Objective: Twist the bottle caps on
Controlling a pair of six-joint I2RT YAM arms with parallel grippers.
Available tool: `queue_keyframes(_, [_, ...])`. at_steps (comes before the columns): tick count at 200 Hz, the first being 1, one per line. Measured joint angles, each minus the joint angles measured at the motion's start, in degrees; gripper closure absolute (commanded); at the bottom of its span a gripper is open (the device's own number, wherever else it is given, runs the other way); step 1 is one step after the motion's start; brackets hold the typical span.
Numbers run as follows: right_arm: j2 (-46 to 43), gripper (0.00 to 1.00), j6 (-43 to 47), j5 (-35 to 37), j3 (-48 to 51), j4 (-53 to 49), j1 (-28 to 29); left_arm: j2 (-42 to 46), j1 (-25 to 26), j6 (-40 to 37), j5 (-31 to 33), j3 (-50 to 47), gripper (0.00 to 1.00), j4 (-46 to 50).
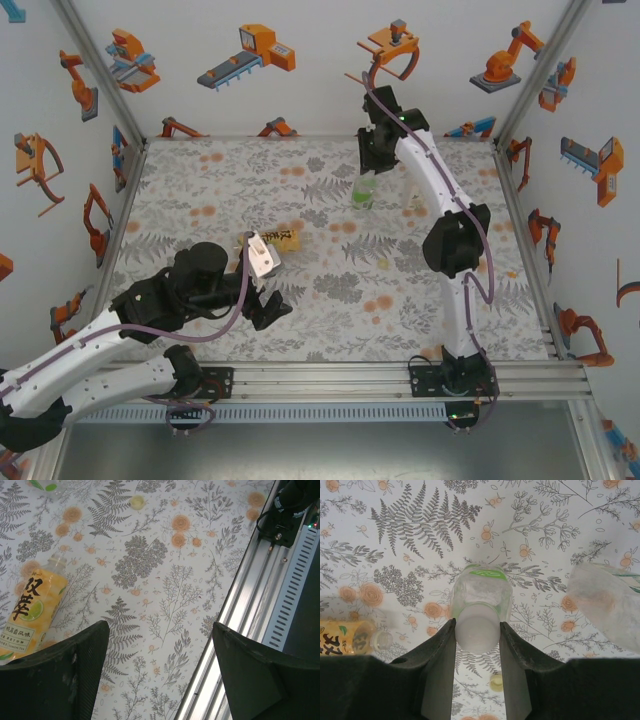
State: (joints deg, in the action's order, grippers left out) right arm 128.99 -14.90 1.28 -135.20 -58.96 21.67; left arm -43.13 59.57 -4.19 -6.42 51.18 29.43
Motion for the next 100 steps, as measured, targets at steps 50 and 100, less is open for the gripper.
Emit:
queue_keyframes(50, [0.0, 0.96, 0.4, -0.2, 1.7, 1.0, 0.0, 0.0, 0.0, 0.0, 0.0, 0.0, 0.23, 0.2])
queue_keyframes(100, [0.0, 0.65, 0.4, -0.2, 2.0, 1.8, 0.0, 0.0, 0.0, 0.0, 0.0, 0.0, 0.23, 0.2])
